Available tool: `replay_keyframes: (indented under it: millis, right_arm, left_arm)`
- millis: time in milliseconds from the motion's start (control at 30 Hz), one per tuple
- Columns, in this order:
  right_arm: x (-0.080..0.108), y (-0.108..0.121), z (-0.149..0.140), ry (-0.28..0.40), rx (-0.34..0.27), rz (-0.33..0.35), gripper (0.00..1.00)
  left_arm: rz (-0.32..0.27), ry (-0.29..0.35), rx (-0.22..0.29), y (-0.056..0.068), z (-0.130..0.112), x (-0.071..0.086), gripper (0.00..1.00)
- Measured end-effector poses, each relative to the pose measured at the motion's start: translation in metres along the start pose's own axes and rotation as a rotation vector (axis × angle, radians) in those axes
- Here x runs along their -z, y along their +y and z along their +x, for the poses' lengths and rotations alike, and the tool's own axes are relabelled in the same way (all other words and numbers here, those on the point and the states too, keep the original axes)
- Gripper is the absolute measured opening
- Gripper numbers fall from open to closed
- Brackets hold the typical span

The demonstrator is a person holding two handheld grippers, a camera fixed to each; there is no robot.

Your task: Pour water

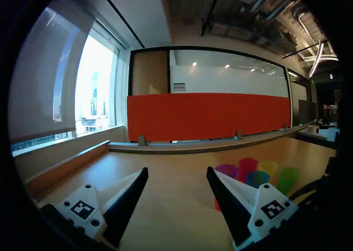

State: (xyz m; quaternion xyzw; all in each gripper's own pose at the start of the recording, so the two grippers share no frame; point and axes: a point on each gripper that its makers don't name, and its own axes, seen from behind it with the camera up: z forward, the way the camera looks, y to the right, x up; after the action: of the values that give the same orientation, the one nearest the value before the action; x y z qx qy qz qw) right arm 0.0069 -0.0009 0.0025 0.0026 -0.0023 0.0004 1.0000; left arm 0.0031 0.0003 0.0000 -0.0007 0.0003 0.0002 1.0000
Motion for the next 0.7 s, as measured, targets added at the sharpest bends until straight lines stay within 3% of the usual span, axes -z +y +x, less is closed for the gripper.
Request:
replay_keyframes:
  millis: [367,700]
  right_arm:
    - [-0.009,-0.008,0.044,-0.041,-0.004,0.047,0.99]
    - [-0.012,-0.024,0.104,-0.023,0.02,0.106,1.0]
  left_arm:
    - [-0.054,0.004,0.011,0.004,0.077,-0.007,0.99]
    - [-0.102,-0.007,0.031,0.009,0.127,-0.016,0.98]
